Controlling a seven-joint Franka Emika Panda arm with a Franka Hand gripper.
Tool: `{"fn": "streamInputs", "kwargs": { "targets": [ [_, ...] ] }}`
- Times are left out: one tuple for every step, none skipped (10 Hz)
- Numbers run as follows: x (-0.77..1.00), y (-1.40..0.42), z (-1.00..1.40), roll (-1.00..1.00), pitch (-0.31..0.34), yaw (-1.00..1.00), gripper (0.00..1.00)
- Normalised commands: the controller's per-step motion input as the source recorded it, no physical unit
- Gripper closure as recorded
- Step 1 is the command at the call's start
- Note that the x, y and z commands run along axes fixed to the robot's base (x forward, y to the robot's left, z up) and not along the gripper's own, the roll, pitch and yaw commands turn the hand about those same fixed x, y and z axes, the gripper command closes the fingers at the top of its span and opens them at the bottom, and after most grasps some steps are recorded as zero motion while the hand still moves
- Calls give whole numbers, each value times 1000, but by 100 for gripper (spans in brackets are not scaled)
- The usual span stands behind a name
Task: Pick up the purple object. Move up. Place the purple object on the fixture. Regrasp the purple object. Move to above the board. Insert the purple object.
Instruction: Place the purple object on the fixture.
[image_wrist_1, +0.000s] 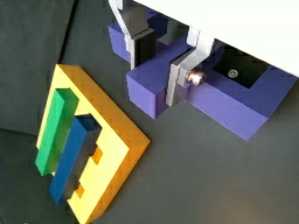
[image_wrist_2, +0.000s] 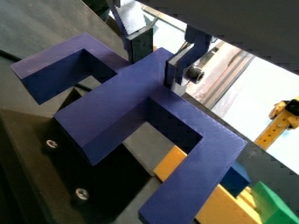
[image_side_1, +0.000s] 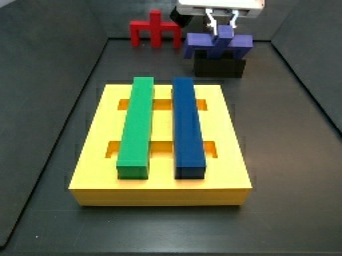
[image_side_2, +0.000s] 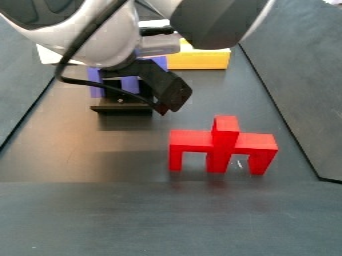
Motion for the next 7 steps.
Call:
{"fn": "streamInputs", "kwargs": {
  "targets": [
    [691,0,-163,277,-3,-91,100],
    [614,17,-163,349,-60,-180,100],
    [411,60,-223,386,-100,-140,100],
    [200,91,-280,160,-151,-223,100],
    [0,149,-231,-46,-229,-337,100],
    [-186,189,-206,-137,-309,-217,100],
    [-349,191,-94,-114,-254,-89,100]
  ]
}}
